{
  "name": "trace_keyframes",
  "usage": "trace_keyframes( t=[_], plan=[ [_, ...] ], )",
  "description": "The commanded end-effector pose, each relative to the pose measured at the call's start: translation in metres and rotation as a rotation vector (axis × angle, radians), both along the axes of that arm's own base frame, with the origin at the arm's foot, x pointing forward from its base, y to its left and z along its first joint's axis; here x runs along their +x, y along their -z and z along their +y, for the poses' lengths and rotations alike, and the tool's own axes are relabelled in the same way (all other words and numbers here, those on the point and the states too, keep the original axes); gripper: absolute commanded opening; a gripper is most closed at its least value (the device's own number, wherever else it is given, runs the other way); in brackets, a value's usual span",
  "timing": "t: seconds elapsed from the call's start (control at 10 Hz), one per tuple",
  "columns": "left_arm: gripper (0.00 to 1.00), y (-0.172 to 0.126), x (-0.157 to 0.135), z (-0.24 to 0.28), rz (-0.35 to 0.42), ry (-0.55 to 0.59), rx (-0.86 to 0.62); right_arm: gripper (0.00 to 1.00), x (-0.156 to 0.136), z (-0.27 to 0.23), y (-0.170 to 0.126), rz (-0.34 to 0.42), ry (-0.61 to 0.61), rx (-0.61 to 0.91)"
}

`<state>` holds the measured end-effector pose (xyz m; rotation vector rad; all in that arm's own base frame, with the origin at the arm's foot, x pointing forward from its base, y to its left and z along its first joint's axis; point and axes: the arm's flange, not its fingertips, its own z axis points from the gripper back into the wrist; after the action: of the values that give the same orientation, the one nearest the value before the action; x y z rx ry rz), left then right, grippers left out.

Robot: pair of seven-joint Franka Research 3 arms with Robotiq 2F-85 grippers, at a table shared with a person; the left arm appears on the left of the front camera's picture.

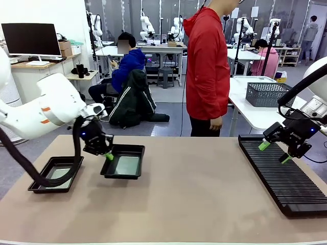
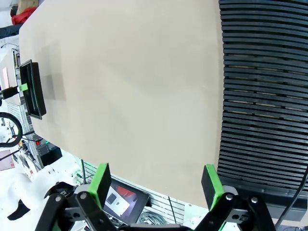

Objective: Inspect and transfer BCBs to ESD trays.
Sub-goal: Pick up the ESD tray and place it on the left side of the table.

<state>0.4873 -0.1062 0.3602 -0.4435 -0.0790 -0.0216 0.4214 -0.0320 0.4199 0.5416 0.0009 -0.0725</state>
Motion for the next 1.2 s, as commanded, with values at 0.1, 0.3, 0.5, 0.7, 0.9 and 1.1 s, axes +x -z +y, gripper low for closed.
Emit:
trace_keyframes(
  t=[0.1,0.3,0.5,0.7,0.9,1.1],
  plan=[
    [0.03,0.007,-0.004,0.037,0.001,0.012,-0.005,1.0,0.0,0.001,-0.001,0.002,0.028,0.001],
    [0.03,0.018,-0.002,0.057,0.01,0.012,0.006,1.0,0.0,0.001,-0.001,0.002,0.028,0.001],
    [0.03,0.031,-0.002,0.069,0.013,0.012,0.002,1.0,0.0,0.001,-0.001,0.002,0.028,0.001],
    [0.03,0.042,-0.004,0.071,0.016,0.007,0.014,1.0,0.0,0.001,-0.001,0.002,0.028,0.001],
    [0.03,0.051,-0.004,0.073,0.012,-0.006,0.02,1.0,0.0,0.001,-0.001,0.002,0.028,0.001],
    [0.03,0.056,-0.006,0.073,0.011,-0.008,0.016,1.0,0.0,0.001,-0.001,0.002,0.028,0.001]
  ],
)
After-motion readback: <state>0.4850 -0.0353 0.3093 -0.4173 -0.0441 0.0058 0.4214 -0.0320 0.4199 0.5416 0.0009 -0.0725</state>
